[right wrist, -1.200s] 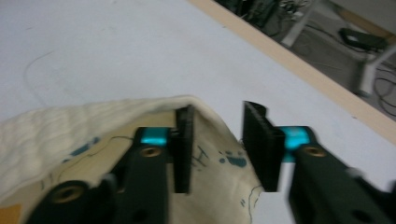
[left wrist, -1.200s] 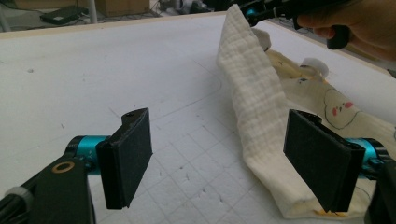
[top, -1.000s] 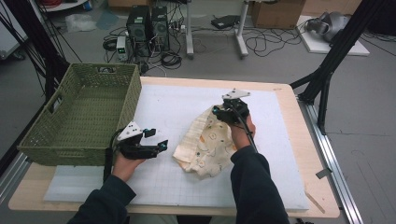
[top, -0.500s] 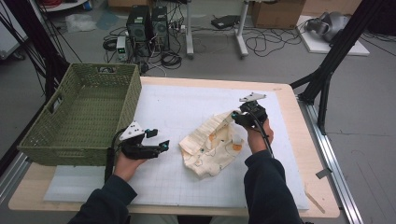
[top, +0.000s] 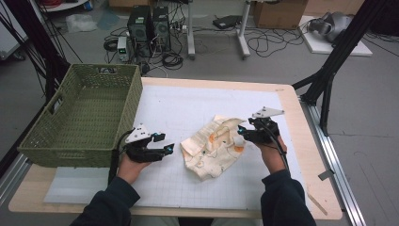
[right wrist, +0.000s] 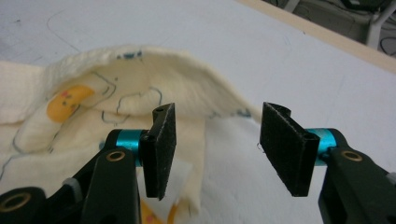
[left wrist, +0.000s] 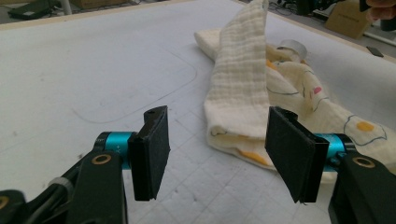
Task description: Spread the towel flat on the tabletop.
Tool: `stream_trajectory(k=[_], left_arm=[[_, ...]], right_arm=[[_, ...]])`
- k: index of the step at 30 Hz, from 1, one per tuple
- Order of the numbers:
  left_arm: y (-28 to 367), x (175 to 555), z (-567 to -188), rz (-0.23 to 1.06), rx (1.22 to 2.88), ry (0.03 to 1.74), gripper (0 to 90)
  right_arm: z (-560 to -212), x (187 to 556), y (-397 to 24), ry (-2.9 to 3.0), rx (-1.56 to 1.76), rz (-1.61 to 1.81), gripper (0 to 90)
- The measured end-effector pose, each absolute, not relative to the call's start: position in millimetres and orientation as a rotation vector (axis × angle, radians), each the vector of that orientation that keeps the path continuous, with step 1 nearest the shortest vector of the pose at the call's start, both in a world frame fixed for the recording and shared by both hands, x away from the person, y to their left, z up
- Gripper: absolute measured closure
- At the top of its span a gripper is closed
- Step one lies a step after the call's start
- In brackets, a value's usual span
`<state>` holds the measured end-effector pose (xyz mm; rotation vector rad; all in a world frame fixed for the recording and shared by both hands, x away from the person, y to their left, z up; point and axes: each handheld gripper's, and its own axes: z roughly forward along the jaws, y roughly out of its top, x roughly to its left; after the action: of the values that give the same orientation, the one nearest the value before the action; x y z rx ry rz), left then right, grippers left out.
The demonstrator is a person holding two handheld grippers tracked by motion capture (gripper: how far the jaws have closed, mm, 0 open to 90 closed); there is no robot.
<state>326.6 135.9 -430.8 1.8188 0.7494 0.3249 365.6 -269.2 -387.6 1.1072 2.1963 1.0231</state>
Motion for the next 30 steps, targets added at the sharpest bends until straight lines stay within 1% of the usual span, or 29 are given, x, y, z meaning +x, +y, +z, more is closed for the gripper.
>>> stream_trajectory(k=[6, 15, 20, 23, 25, 26, 28, 30], left_arm=[[113.8, 333.7, -431.4, 0.294, 1.856, 0.724, 40.0], [76.7, 345.9, -433.1, 0.257, 1.932, 0.684, 45.1], [58.7, 349.5, -439.7, 0.248, 2.019, 0.677, 44.2], [48.9, 351.7, -445.1, 0.257, 2.064, 0.681, 39.7], [45.7, 352.5, -449.9, 0.264, 2.108, 0.691, 40.5], [44.7, 352.5, -450.9, 0.277, 2.119, 0.694, 42.0], [44.7, 351.7, -449.7, 0.321, 2.142, 0.679, 50.1], [48.0, 352.1, -447.8, 0.342, 2.145, 0.695, 64.3]], right_arm=[[-396.8, 341.9, -282.5, 2.198, 1.093, 1.064, 44.9], [-411.3, 312.8, -302.3, 2.155, 1.122, 1.174, 44.5], [-419.2, 306.2, -309.2, 2.145, 1.131, 1.203, 44.6], [-418.4, 305.5, -311.4, 2.139, 1.116, 1.200, 44.6], [-418.1, 305.6, -311.3, 2.135, 1.112, 1.210, 44.8], [-418.4, 305.6, -310.4, 2.140, 1.110, 1.207, 44.9], [-419.7, 306.5, -308.0, 2.156, 1.095, 1.200, 45.3], [-421.3, 307.3, -303.9, 2.177, 1.084, 1.192, 45.3]])
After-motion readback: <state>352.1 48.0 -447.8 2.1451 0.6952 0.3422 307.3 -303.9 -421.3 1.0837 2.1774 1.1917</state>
